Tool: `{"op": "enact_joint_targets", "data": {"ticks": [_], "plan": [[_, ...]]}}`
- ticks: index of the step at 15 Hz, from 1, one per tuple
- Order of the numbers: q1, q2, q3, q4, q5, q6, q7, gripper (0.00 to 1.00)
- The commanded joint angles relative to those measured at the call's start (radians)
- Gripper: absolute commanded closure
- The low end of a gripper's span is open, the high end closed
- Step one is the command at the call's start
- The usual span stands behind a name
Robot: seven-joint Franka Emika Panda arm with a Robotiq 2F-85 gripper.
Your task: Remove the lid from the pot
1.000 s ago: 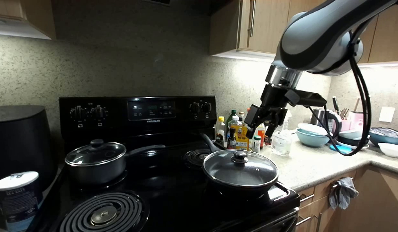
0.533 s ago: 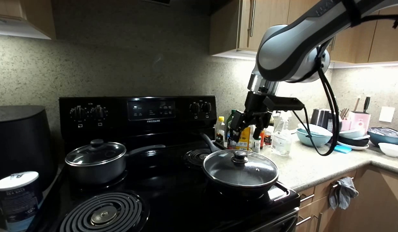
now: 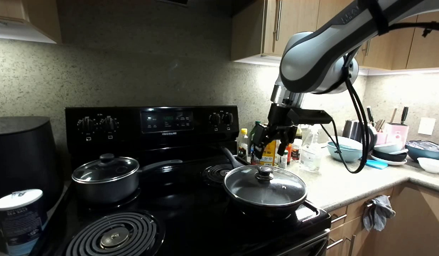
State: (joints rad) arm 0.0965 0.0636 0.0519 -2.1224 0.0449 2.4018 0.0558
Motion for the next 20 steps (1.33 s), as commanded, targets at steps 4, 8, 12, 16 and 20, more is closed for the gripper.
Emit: {"op": "enact_joint_targets", "data": {"ticks": [4,8,12,16,20], "plan": [[-0.010,0.050,0.008,0.017,0.005,-0.055,-0.016,0.00],[-0.012,0.072,0.006,0.022,0.010,-0.064,-0.009,0.00],[-0.008,0.069,0.007,0.006,-0.001,-0.041,0.001,0.00],[0.006,0.098,-0.001,0.063,-0.067,-0.041,0.079,0.00],[0.010,0.153,-0.006,0.134,-0.117,-0.060,0.134,0.00]]}}
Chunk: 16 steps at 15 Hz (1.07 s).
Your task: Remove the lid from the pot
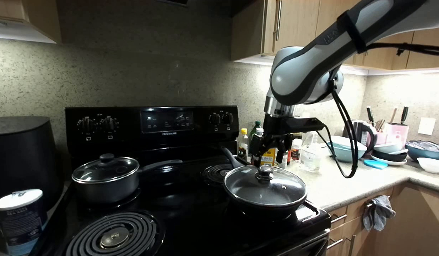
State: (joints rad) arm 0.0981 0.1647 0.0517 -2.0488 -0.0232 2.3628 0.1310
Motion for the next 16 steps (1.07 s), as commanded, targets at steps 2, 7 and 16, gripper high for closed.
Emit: {"op": "enact_joint_targets", "data": {"ticks": [2,7,16], "plan": [[0.010,0.088,-0.010,0.096,-0.060,-0.031,0.074,0.00],[0.002,0.104,-0.007,0.100,-0.028,-0.022,0.052,0.00],[0.012,0.071,-0.001,0.067,-0.028,-0.021,0.056,0.00]]}}
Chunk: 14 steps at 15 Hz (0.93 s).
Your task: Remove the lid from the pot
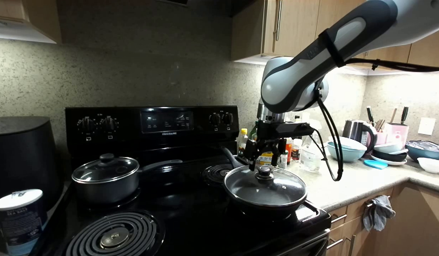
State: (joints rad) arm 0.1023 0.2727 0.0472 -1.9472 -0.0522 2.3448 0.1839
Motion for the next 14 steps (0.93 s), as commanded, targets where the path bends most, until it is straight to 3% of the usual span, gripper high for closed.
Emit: {"op": "enact_joint_targets", "data": {"ticks": [1,6,7,14], "plan": [[0.008,-0.048,0.009,-0.047,0.011,-0.004,-0.007,0.00],[0.011,-0.082,0.022,-0.088,0.030,-0.014,0.014,0.00],[0.010,-0.037,0.019,-0.041,0.012,-0.004,-0.001,0.00],[0.000,-0.030,0.017,-0.048,0.030,0.000,-0.010,0.00]]}}
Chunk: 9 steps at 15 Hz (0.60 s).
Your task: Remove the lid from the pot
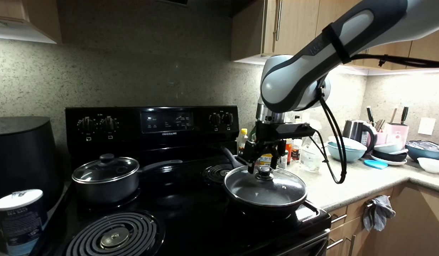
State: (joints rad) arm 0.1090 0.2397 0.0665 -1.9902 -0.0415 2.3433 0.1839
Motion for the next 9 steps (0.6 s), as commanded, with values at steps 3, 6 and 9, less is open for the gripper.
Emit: {"op": "enact_joint_targets", "data": {"ticks": [3,6,9], "plan": [[-0.008,0.013,-0.006,-0.001,0.021,0.000,-0.010,0.00],[-0.010,0.026,-0.004,0.002,0.030,0.005,-0.020,0.25],[-0.010,0.034,-0.003,0.004,0.034,0.009,-0.023,0.40]]}}
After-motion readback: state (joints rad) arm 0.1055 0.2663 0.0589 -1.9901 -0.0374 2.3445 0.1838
